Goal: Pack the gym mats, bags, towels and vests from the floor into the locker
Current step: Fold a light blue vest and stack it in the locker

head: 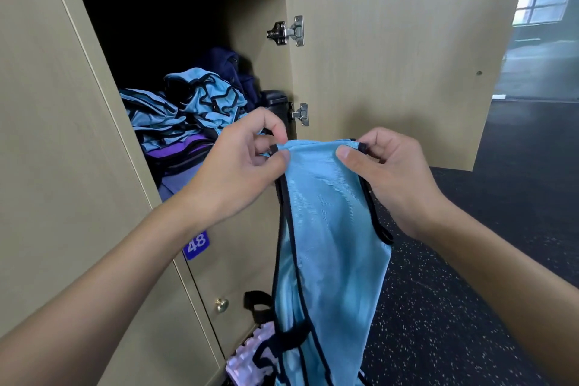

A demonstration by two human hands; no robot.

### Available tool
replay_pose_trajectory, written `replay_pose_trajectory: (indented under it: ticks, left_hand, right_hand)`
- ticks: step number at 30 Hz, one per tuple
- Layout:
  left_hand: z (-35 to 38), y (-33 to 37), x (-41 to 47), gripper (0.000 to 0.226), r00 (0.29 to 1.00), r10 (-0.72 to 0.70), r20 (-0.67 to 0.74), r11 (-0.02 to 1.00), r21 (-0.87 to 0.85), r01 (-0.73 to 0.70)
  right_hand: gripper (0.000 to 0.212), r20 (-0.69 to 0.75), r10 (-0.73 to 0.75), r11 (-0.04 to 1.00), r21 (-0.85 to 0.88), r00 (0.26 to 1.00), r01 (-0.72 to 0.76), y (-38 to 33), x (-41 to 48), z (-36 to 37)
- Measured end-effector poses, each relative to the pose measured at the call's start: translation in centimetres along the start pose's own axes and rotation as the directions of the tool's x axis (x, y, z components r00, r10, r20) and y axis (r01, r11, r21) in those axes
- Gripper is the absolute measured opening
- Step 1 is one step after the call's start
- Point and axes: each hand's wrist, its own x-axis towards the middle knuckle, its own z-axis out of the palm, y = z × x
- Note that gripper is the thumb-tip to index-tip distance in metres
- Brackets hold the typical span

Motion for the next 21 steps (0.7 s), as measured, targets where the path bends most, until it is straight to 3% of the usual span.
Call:
replay_pose_trajectory:
  ticks: [5,7,9,12,15,17,18,21]
  left_hand:
    - [0.7,-0.7,-0.2,0.018,0.998,-0.026,-0.061,0.999,-0.04,0.024]
    - [1.0,-0.9,-0.5,0.033,0.999,-0.049,0.008,0.996,-0.078,0.05]
    - [1.4,-1.2,-0.7,0.051,0.995,-0.058,0.08,0.998,-0.008,0.059]
    - [1.7,-1.4,-0.7,0.036,0.997,-0.069,0.043,0.996,0.063,0.066]
    - [1.3,-1.0,-0.5,0.014,0.992,-0.122,-0.033,0.993,0.004,0.122]
    - [1.1,-0.5,-0.5,0.011,0.986,-0.153,-0.064,0.986,-0.074,0.148]
    - [1.1,-0.3,-0.4,0.013,0.984,-0.155,-0.082,0.983,-0.107,0.146]
    - [1.3,0.1,-0.2,0.014,0.974,-0.155,-0.166,0.976,-0.179,0.125]
  right_hand:
    - [0.024,-0.033,-0.016,1.0,-0.012,0.999,0.015,-0.1,-0.2,0.3]
    - [0.025,-0.035,-0.023,1.0,0.008,0.999,0.023,-0.2,-0.3,0.4]
    - [0.026,-0.033,-0.03,1.0,0.009,0.999,0.03,-0.3,-0.3,0.5]
    - [0.026,-0.036,-0.024,1.0,0.016,0.999,0.024,-0.4,-0.3,0.4]
    - [0.025,-0.082,-0.029,1.0,-0.001,0.996,0.029,-0.5,-0.2,0.1]
    - [0.018,-0.067,-0.026,1.0,-0.017,0.997,0.025,-0.7,-0.2,-0.1]
    - [0.02,-0.026,0.002,1.0,-0.008,1.0,-0.002,-0.8,-0.3,-0.2]
    - [0.059,0.173,0.131,0.991,0.013,0.976,-0.136,-0.9,-0.7,-0.4]
